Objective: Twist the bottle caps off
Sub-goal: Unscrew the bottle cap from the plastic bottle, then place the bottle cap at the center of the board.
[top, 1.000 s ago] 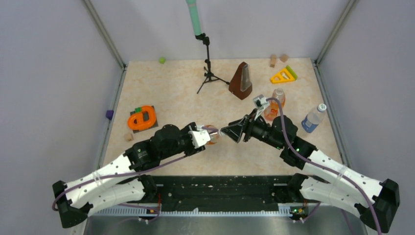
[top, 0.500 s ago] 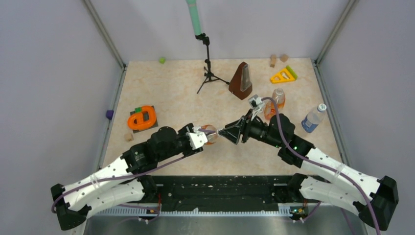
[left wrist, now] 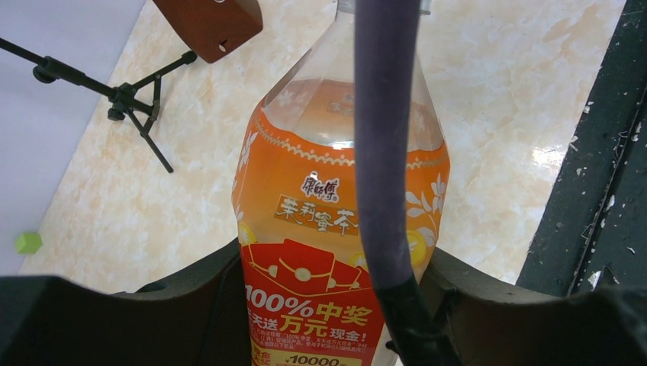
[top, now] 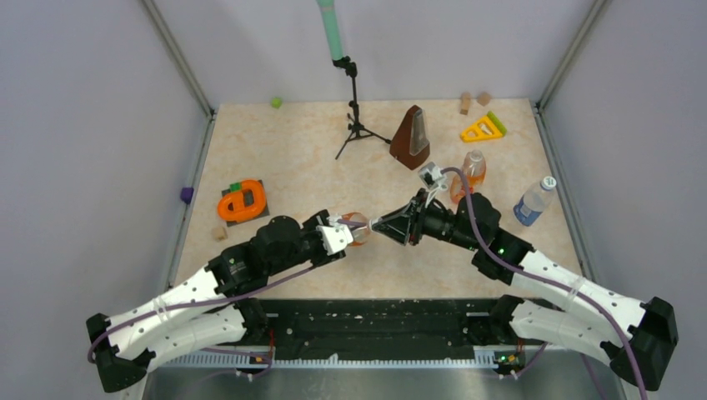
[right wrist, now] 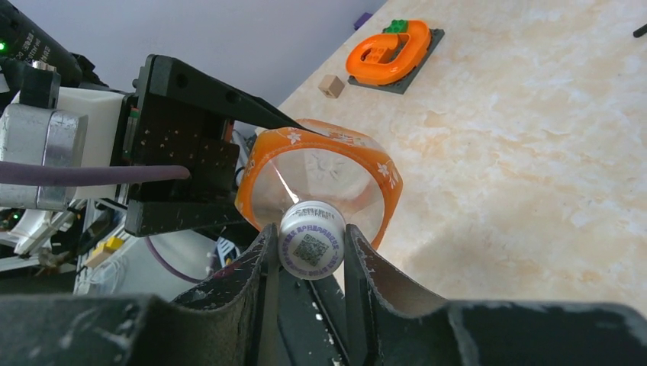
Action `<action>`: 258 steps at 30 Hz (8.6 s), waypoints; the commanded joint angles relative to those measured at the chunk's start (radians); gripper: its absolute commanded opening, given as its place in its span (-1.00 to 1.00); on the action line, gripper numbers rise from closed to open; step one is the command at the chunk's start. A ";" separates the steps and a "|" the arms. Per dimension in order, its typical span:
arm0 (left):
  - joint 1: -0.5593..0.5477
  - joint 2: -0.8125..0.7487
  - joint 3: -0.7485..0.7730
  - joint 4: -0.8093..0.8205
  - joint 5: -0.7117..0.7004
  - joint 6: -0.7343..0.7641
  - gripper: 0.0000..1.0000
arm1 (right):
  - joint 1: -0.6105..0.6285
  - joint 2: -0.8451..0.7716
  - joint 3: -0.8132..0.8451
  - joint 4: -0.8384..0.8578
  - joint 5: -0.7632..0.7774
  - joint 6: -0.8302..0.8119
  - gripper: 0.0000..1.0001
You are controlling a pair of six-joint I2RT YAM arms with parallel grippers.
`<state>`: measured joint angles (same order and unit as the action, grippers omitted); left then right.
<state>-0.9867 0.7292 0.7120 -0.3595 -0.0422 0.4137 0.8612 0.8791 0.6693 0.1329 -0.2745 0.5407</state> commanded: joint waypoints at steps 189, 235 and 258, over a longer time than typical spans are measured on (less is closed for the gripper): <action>0.226 0.023 0.079 -0.032 0.850 -0.223 -1.00 | 0.006 -0.103 0.195 -0.576 -0.858 -1.322 -1.00; 0.226 -0.308 -0.136 0.238 0.143 -0.340 -1.00 | -0.289 0.909 0.520 -0.260 0.577 -0.247 -0.99; 0.226 -0.350 -0.146 0.195 0.051 -0.380 -1.00 | -0.307 1.054 0.591 -0.265 0.466 -0.219 -0.70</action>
<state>-0.7654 0.3943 0.5621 -0.1860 0.2604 0.0456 0.5625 1.9343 1.2385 -0.1635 0.2398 0.3183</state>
